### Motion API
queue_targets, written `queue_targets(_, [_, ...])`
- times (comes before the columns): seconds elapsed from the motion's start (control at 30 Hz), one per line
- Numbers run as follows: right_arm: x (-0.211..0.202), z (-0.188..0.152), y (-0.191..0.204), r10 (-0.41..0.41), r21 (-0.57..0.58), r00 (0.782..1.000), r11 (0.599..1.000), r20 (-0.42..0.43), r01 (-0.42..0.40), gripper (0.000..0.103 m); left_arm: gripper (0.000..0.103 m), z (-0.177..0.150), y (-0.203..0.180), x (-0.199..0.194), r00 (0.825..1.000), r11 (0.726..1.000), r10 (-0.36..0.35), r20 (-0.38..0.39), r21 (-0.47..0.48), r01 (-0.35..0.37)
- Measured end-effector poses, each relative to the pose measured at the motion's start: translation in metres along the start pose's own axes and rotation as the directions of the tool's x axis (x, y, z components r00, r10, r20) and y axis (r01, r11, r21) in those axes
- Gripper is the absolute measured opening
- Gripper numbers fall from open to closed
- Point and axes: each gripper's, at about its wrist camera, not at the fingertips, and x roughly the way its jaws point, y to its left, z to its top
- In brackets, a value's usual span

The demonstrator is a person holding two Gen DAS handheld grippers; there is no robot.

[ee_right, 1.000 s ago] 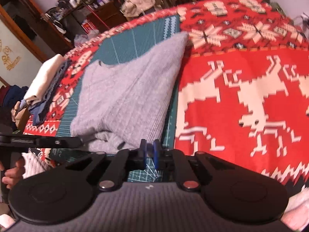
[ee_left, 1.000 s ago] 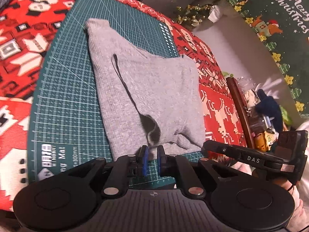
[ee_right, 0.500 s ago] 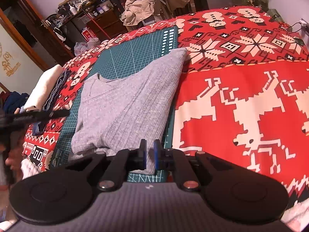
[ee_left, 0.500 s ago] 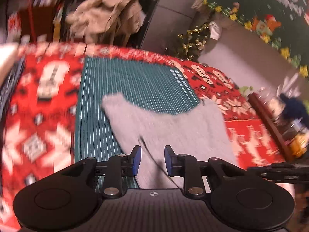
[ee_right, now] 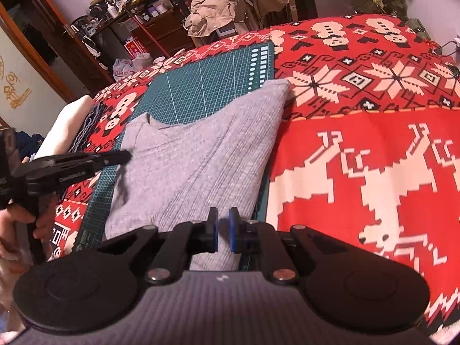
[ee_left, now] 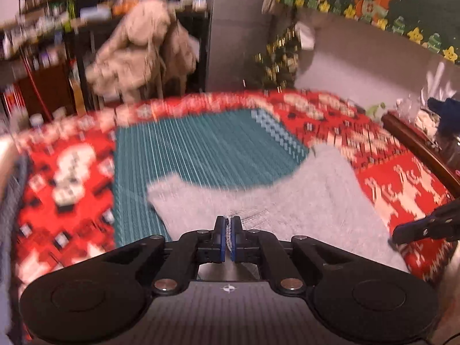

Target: Fold clothes

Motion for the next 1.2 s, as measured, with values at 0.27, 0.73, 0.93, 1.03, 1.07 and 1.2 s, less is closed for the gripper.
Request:
queue_targets(0.27, [0.015,0.011,0.006,0.029,-0.013,1.000,0.999,0.009,-0.029,0.008,0.004,0.007,0.011,0.018,0.997,0.999,0.048,-0.053,-0.002,-0.049])
queue_targets(0.73, [0.017,0.026,-0.002,-0.004,-0.031,1.000,0.999,0.020,0.005,0.008,0.006,-0.002,0.017,0.030,0.995,0.998,0.044,-0.093,-0.040,-0.048])
queue_targets(0.93, [0.034,0.074,-0.008,-0.059,-0.051,0.987,0.996,0.146,0.067,0.008,0.006,-0.001,0.016,0.033,0.994,0.998,0.046,-0.099,-0.044,-0.051])
queue_targets(1.03, [0.053,0.092,-0.018,-0.087,-0.067,0.987,0.993,0.137,0.097,0.008,0.006,0.000,0.016,0.034,0.994,0.998,0.043,-0.102,-0.049,-0.049])
queue_targets(1.07, [0.060,0.096,-0.025,-0.099,-0.060,0.987,0.992,0.129,0.107,0.007,0.006,0.000,0.016,0.035,0.994,0.998,0.043,-0.103,-0.050,-0.048])
queue_targets(1.2, [0.079,0.102,-0.051,-0.142,-0.019,0.984,0.989,0.112,0.145,0.007,0.008,-0.001,0.017,0.035,0.994,0.998,0.040,-0.102,-0.043,-0.045])
